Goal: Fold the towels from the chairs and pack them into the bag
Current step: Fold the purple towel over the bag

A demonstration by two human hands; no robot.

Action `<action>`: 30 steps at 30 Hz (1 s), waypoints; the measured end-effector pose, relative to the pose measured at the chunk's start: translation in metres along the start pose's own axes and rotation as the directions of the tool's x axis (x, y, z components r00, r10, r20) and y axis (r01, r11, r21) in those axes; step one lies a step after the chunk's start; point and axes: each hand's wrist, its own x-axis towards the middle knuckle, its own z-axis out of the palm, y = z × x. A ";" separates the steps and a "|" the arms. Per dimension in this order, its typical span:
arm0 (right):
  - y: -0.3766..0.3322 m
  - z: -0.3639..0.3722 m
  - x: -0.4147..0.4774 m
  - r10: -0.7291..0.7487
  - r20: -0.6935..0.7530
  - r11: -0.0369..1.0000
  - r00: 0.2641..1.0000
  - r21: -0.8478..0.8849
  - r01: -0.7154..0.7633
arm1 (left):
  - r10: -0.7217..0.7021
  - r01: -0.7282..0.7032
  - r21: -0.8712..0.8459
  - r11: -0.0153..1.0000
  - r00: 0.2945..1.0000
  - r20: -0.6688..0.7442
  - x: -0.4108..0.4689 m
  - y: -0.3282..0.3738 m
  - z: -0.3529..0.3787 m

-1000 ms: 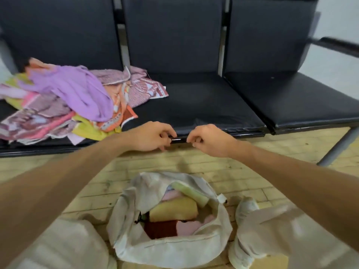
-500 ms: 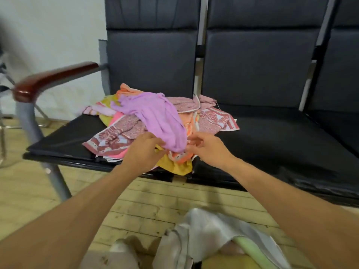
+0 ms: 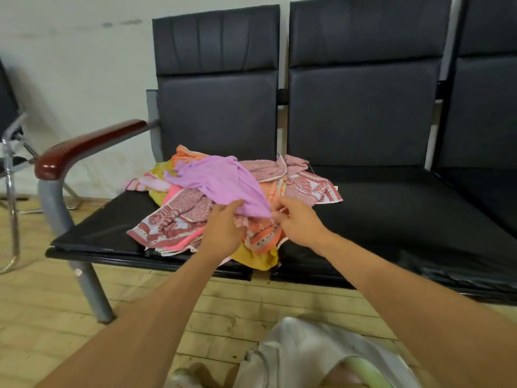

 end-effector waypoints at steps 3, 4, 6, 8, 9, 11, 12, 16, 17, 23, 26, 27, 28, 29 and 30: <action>-0.002 -0.037 -0.012 0.024 -0.069 0.970 0.997 0.243 -0.006 | 0.151 -0.138 0.169 0.976 0.986 -0.067 0.003 0.010 0.001; -0.002 -0.050 -0.017 0.037 -0.101 0.961 0.994 0.278 -0.008 | 0.184 -0.169 0.157 0.973 0.979 -0.089 0.004 0.016 0.000; 0.000 -0.077 -0.027 0.063 -0.197 0.951 0.978 0.309 0.001 | 0.199 -0.189 0.094 0.977 0.973 -0.118 0.003 0.026 -0.002; 0.002 -0.107 -0.038 0.099 -0.245 0.927 0.965 0.375 0.000 | 0.197 -0.188 0.082 0.979 0.973 -0.118 0.001 0.041 -0.001; 0.003 -0.119 -0.042 0.125 -0.259 0.917 0.958 0.399 -0.012 | 0.199 -0.192 0.072 0.979 0.974 -0.109 0.000 0.050 -0.001; 0.006 -0.147 -0.056 0.172 -0.298 0.920 0.939 0.389 -0.045 | 0.196 -0.198 -0.012 0.980 0.978 -0.071 -0.007 0.083 0.001; 0.011 -0.160 -0.066 0.173 -0.322 0.938 0.931 0.343 -0.056 | 0.205 -0.207 -0.045 0.977 0.978 -0.051 -0.014 0.104 0.006; 0.032 -0.191 -0.102 0.086 -0.310 0.996 0.947 0.061 -0.071 | 0.337 -0.331 -0.101 0.938 0.940 0.051 -0.035 0.155 0.030; 0.042 -0.197 -0.112 0.086 -0.284 0.996 0.955 -0.009 -0.093 | 0.381 -0.371 -0.103 0.923 0.919 0.101 -0.040 0.164 0.040; 0.104 -0.206 -0.155 0.217 -0.124 0.932 0.968 -0.268 -0.243 | 0.478 -0.518 -0.067 0.853 0.721 0.501 -0.066 0.165 0.098; 0.110 -0.206 -0.163 0.313 0.070 0.855 0.947 -0.454 -0.249 | 0.492 -0.507 -0.124 0.853 0.701 0.516 -0.067 0.152 0.104; 0.109 -0.206 -0.164 0.347 0.122 0.848 0.930 -0.465 -0.255 | 0.498 -0.510 -0.130 0.850 0.701 0.510 -0.066 0.151 0.104; 0.106 -0.206 -0.165 0.375 0.168 0.840 0.912 -0.477 -0.258 | 0.496 -0.511 -0.123 0.851 0.705 0.507 -0.065 0.150 0.104; 0.104 -0.206 -0.166 0.400 0.212 0.826 0.892 -0.505 -0.250 | 0.490 -0.510 -0.111 0.853 0.709 0.506 -0.064 0.151 0.103; 0.102 -0.205 -0.167 0.412 0.246 0.809 0.878 -0.541 -0.228 | 0.486 -0.513 -0.098 0.853 0.711 0.508 -0.062 0.150 0.101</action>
